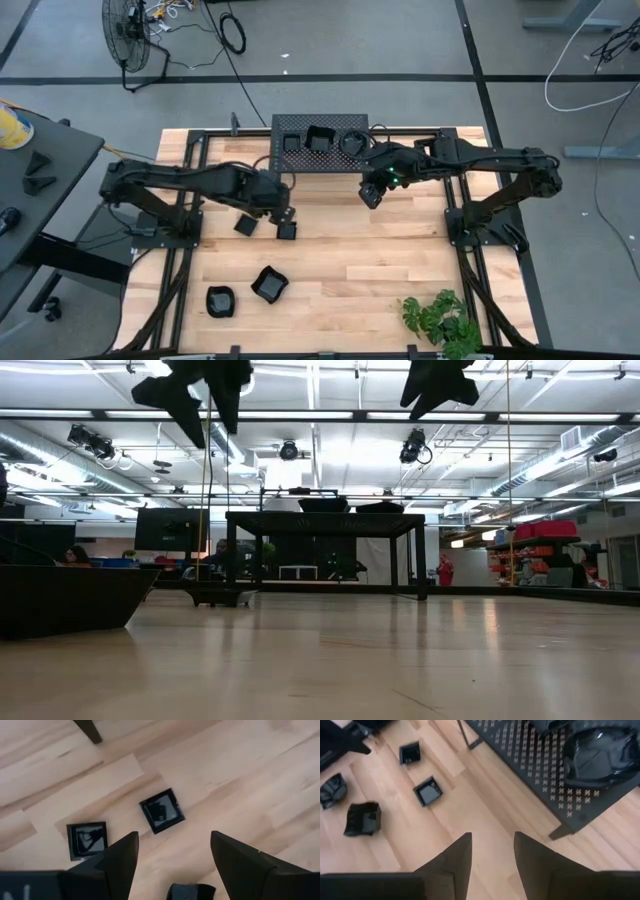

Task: Pick & Place Mini shaped plates
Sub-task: Stack the square plate on top of the other square plate on the shelf

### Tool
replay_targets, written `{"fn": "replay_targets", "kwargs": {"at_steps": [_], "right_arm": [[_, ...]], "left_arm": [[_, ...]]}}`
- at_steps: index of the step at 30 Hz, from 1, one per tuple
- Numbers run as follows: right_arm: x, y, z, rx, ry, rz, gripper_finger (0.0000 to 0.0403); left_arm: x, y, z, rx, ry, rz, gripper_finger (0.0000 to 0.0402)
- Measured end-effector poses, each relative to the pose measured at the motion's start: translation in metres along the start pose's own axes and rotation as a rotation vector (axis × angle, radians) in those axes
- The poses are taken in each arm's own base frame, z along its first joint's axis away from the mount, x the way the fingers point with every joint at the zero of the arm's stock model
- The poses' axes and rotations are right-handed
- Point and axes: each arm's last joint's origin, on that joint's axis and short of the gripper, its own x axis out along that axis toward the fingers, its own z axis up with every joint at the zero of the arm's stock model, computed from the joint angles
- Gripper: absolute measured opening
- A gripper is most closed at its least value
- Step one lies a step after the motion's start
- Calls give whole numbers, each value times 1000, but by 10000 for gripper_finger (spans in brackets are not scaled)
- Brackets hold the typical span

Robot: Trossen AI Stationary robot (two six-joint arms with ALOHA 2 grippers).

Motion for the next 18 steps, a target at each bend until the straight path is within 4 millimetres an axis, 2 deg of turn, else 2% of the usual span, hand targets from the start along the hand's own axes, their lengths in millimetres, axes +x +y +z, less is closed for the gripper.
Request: {"fn": "replay_targets", "kwargs": {"at_steps": [6, 15, 18], "right_arm": [[-11, -6, -2, -52, 15, 31, 149], [-61, -22, -11, -179, -103, 93, 149], [-77, -29, -16, -207, -141, 107, 149]], "left_arm": [[22, -10, -2, 9, 59, 39, 252], [38, -20, -1, 17, 63, 16, 252], [52, -19, -5, 2, 78, -14, 252]]}}
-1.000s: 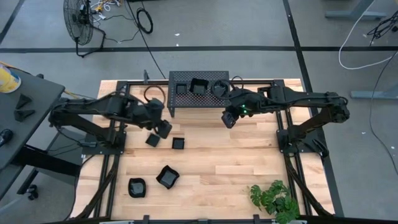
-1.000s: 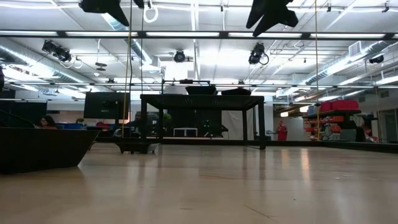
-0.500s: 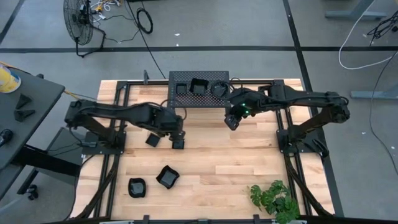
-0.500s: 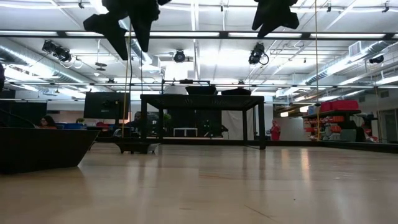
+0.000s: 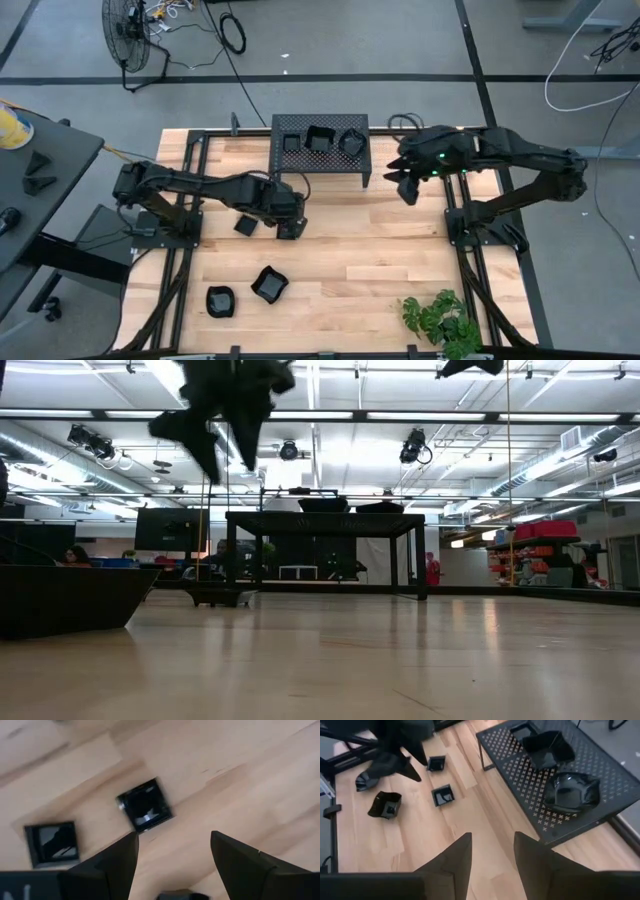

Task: Pick & Place Mini shaped plates
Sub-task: Stack the square plate on top of the other square plate on the shelf

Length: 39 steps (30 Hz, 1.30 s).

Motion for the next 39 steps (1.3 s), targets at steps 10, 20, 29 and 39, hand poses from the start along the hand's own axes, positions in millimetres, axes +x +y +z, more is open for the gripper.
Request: {"fn": "replay_targets", "kwargs": {"at_steps": [10, 20, 29, 39], "right_arm": [[-16, -6, -9, -27, 7, -24, 149], [-17, -7, -10, -42, 13, -27, 149], [-17, -7, -9, -35, 7, -43, 149], [-17, -8, -8, -11, -10, -66, 149]], "left_arm": [[45, 19, -14, -154, 94, 4, 251], [83, 44, -16, -335, 94, -6, 251], [104, 62, -18, -394, 109, -23, 251], [112, 67, -20, -402, 94, -45, 206]]}}
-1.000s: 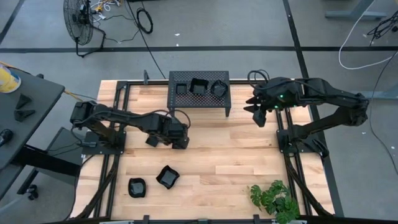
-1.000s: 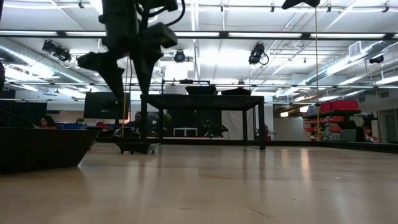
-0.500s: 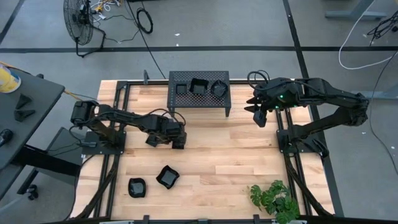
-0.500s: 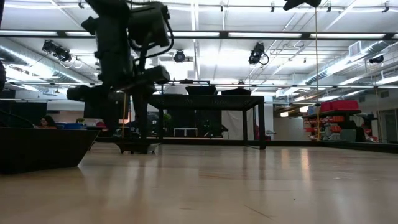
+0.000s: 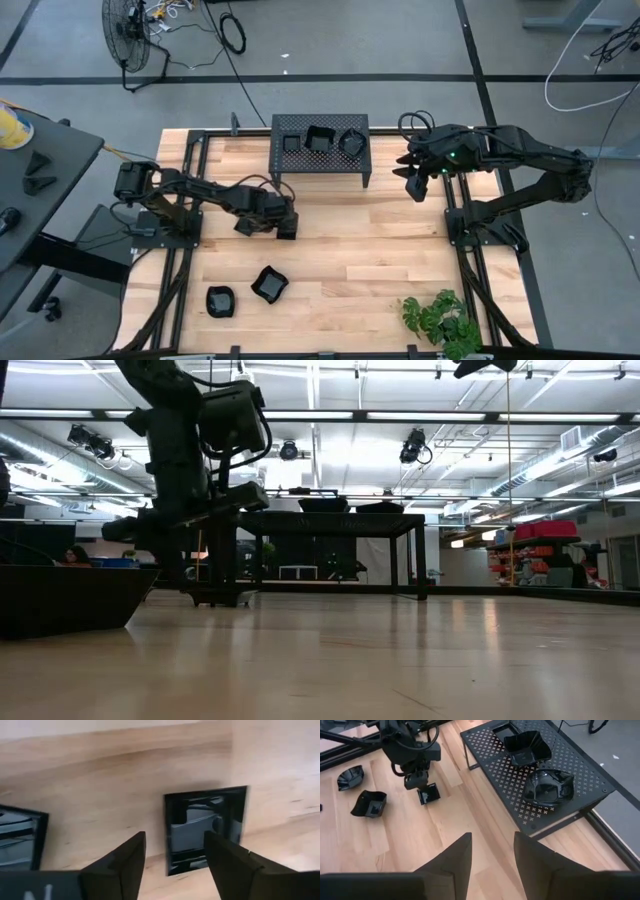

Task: Pick & Place Mini shaped plates
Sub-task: Stack the square plate on top of the other square plate on the shelf

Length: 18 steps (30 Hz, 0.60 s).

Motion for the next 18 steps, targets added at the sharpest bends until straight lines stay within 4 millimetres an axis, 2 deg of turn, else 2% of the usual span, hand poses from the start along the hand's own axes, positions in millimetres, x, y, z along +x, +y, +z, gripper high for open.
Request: {"fn": "replay_targets", "kwargs": {"at_steps": [7, 18], "right_arm": [[0, 0, 1, 8, -11, -18, 149], [0, -1, 1, 13, -22, -37, 149]], "left_arm": [[4, 6, -1, -12, 11, 17, 183], [13, 4, 1, -10, 39, 15, 180]]}}
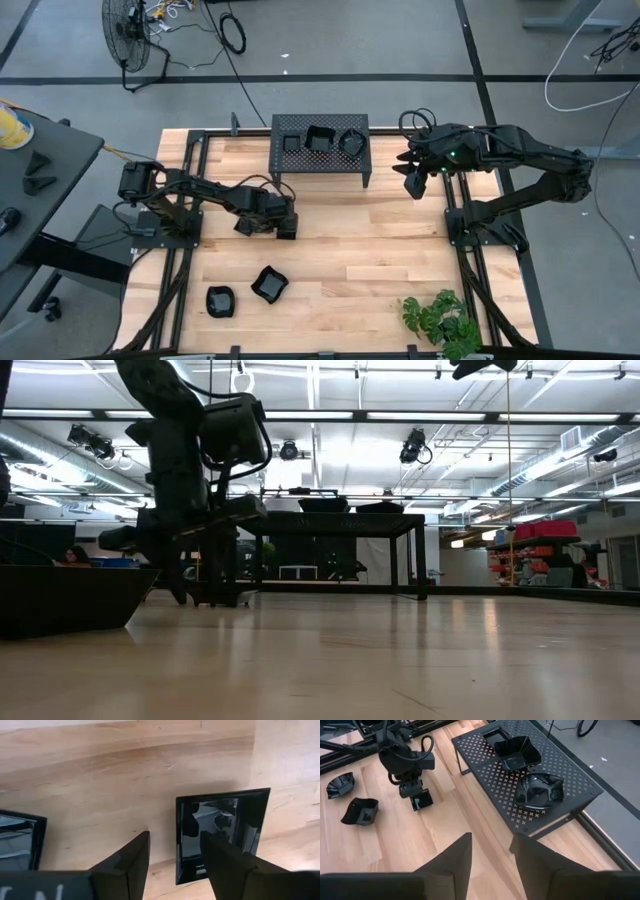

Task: Pick & Place Mini shaped plates
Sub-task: Stack the square plate on top of the other square plate on the shelf

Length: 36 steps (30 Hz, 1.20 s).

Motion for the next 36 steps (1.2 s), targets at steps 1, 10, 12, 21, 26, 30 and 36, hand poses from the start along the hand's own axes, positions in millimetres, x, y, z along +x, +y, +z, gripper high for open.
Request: {"fn": "replay_targets", "kwargs": {"at_steps": [1, 10, 12, 21, 26, 30, 36], "right_arm": [[0, 0, 0, 0, -1, 1, 149], [0, 0, 1, 1, -5, 2, 149], [0, 0, 1, 1, -5, 2, 149], [0, 0, 1, 1, -5, 2, 149], [0, 0, 1, 1, -5, 2, 149], [0, 0, 1, 1, -5, 2, 149], [0, 0, 0, 1, -5, 2, 149]], "left_arm": [[1, 0, 0, -4, 4, -3, 180], [2, 0, 0, -12, 6, 3, 139], [2, 1, 0, -14, 7, 6, 124], [3, 0, -1, -8, 24, -5, 83], [3, -1, -1, -9, 33, -15, 70], [3, -2, -1, -7, 40, -27, 59], [3, -3, -1, -6, 38, -31, 37]]}}
